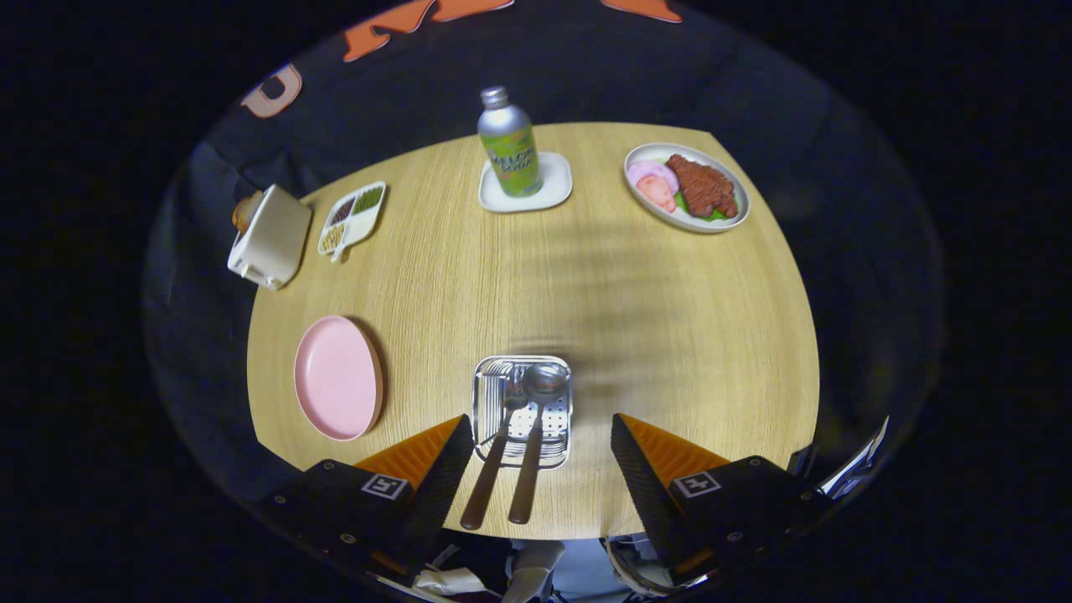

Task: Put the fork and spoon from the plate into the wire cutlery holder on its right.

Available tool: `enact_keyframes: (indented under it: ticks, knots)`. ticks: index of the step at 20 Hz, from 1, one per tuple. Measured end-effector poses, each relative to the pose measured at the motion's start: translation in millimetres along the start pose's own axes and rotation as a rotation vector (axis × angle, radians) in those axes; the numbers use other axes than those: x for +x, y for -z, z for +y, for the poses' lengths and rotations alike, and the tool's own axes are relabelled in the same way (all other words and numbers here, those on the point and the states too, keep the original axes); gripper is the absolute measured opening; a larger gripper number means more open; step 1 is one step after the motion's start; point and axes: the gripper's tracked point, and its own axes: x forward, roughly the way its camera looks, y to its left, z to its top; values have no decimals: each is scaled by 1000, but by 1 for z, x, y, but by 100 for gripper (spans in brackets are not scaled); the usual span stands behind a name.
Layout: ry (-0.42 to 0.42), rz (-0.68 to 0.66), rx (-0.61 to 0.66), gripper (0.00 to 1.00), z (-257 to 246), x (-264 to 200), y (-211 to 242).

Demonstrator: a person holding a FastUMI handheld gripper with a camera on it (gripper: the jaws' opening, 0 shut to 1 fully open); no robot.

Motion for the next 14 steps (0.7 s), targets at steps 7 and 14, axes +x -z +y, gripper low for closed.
enact_keyframes:
  ticks: [7,14]
  knots:
    - [-19,-662,239,99,-129,-51,-53]
    - [101,-1212,277,98,-208,-52,-76]
